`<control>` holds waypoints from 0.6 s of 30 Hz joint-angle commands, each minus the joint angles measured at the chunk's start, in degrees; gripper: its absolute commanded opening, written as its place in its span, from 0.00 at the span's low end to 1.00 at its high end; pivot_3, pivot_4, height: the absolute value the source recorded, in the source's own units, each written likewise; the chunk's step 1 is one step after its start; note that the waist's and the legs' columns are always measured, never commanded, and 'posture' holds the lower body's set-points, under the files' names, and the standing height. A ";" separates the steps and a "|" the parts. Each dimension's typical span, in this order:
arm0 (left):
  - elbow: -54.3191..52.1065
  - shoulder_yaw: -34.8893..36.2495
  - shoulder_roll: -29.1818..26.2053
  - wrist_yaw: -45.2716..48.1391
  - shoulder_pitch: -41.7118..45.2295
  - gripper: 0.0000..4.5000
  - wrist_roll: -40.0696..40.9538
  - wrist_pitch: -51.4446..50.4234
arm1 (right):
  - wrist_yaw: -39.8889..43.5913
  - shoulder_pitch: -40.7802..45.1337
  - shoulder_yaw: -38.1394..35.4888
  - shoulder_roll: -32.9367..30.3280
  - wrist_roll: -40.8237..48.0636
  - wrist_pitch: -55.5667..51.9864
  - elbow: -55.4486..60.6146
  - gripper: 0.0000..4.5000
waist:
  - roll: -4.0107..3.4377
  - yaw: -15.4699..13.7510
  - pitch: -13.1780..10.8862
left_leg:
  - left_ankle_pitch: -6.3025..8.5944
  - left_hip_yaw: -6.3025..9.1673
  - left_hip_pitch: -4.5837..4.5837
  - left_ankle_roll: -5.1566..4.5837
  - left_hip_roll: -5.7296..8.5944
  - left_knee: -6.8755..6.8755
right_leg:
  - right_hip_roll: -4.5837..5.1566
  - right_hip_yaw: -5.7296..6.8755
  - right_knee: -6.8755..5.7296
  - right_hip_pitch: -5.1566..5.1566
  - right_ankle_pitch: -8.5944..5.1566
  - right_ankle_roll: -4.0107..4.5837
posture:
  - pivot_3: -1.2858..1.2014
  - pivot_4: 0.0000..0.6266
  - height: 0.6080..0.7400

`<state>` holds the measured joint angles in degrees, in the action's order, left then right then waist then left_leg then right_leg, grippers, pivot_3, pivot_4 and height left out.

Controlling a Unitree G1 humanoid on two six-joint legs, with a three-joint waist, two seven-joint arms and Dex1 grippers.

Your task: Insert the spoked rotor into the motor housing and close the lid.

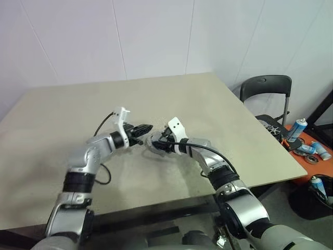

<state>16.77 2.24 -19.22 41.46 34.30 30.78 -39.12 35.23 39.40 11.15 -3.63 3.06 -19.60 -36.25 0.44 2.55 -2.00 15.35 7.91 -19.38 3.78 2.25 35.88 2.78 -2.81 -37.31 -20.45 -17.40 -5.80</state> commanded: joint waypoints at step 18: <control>20.05 -7.78 2.62 11.39 6.58 0.04 -12.24 7.30 | 0.62 -6.85 2.10 -3.20 -1.50 -6.72 2.79 0.67 | -0.19 -1.00 0.05 | 0.09 0.07 -0.07 -0.16 0.10 -0.27 | 0.14 -0.01 0.33 -0.06 -0.08 -0.14 | 0.52 0.00 1.00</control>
<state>36.44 -4.58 -17.32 52.44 40.21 19.72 -31.94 36.22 35.89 11.91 -5.89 3.11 -21.52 -29.99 0.25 1.55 -1.95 15.44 7.98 -19.44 3.62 2.35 35.61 2.92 -2.82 -36.98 -20.52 -17.47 -5.94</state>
